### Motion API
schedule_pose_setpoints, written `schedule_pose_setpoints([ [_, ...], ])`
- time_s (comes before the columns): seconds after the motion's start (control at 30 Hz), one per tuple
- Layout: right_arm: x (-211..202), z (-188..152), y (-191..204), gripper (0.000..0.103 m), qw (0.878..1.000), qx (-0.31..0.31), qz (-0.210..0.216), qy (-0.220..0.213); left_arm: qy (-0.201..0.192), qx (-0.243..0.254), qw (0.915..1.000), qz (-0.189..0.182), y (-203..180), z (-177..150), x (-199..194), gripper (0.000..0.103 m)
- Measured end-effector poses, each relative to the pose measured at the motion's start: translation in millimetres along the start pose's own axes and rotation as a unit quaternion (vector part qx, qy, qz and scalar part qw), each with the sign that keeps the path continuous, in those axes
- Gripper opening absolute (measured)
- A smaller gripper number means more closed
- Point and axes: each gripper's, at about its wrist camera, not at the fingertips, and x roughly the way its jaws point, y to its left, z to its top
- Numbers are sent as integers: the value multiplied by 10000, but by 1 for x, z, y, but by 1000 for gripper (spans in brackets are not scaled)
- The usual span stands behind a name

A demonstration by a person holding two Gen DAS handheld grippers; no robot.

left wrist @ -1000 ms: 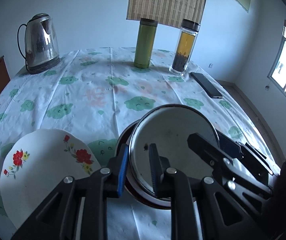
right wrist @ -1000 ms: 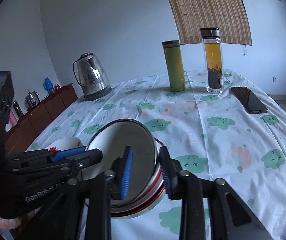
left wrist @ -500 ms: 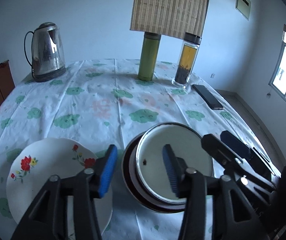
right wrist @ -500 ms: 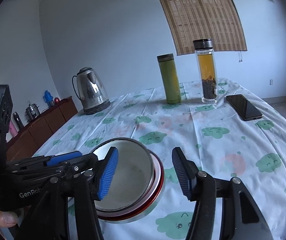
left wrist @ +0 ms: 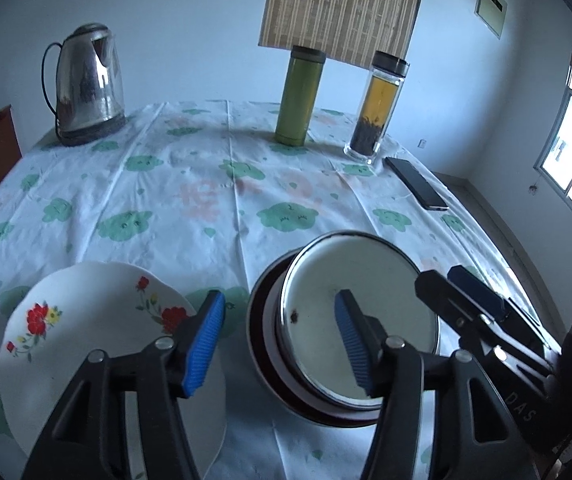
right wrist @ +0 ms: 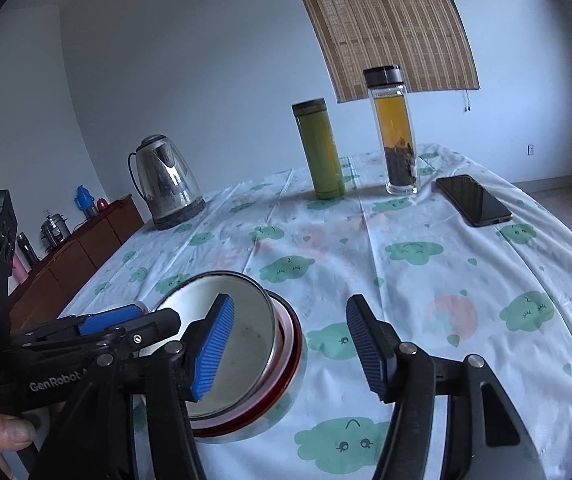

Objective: Organize plates and bowls
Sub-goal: 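Grip the rim of the nested bowl stack with both tools, then lift the nested bowl stack and carry it over the red-flower plate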

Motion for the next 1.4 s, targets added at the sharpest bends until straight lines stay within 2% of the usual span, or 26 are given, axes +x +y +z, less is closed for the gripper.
schedule_pose_setpoints([
  [0.1,4,-3,3,61,9998,-71,14,176,171,-3,9998,-121,-1,-2,6,56],
  [0.27,9,-8,4,61,9990,-155,16,412,327,58,9994,-58,-2,-4,10,53],
  [0.4,18,-14,0,57,9969,-14,193,763,453,56,9989,-82,-1,-7,13,53],
  [0.53,20,-16,-3,56,9951,182,430,872,596,-40,9979,-256,1,-8,16,50],
  [0.63,23,-19,-3,51,9928,302,633,967,719,-155,9966,-359,3,-10,20,50],
  [0.73,23,-20,-1,49,9933,270,577,962,694,-142,9970,-322,1,-11,19,50],
  [0.8,22,-20,1,40,9945,161,423,944,672,-122,9972,-302,-2,-12,19,56],
  [0.9,22,-20,3,35,9957,16,149,915,612,29,9979,-201,-11,-15,17,54],
  [1.03,17,-18,2,32,9967,-61,-80,801,635,2,9976,-269,-13,-17,18,55],
  [1.4,11,-14,4,30,9975,-105,-107,693,579,-136,9977,-312,-10,-16,13,54],
])
